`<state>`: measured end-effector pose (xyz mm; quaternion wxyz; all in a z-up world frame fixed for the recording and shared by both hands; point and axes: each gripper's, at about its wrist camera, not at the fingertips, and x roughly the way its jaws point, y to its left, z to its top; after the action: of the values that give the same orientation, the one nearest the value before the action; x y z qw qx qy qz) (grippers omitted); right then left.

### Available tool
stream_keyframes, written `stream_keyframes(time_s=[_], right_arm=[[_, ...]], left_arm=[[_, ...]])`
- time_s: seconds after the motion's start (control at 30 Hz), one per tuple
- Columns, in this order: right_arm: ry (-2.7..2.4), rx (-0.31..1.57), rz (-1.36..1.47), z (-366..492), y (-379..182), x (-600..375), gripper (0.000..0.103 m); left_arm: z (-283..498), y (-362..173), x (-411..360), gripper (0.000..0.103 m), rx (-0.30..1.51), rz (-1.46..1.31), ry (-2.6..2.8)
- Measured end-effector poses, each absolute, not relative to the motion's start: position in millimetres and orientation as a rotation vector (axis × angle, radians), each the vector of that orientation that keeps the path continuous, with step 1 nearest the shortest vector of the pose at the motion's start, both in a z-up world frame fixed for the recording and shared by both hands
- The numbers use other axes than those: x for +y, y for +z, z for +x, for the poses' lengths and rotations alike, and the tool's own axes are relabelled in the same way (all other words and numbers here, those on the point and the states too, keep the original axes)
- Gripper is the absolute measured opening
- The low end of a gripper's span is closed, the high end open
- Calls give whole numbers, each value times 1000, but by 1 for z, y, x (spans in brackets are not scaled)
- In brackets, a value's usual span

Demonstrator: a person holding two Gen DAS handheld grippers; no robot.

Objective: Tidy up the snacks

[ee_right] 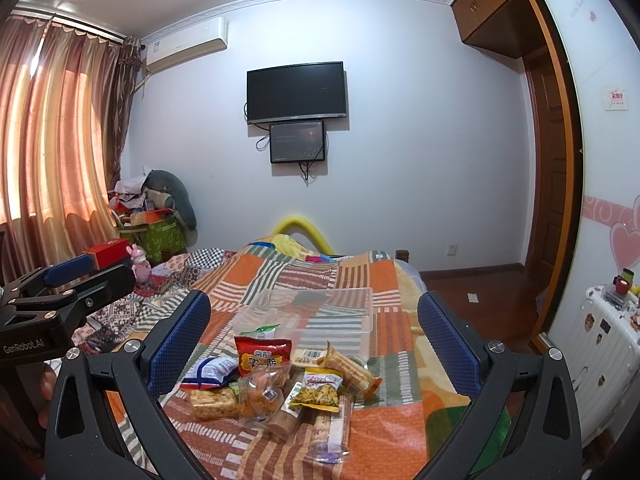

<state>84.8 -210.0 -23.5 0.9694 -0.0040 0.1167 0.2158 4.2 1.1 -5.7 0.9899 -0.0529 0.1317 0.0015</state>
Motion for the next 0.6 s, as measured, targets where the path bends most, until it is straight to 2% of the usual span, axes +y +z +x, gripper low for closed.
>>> stream_keyframes(time_s=[0.37, 0.6], right_arm=[[437, 249, -8, 88, -29, -210, 103], [433, 309, -17, 100, -46, -207, 103]], left_arm=[[12, -16, 6, 103, 294, -119, 3], [26, -41, 12, 103, 370, -101, -13]])
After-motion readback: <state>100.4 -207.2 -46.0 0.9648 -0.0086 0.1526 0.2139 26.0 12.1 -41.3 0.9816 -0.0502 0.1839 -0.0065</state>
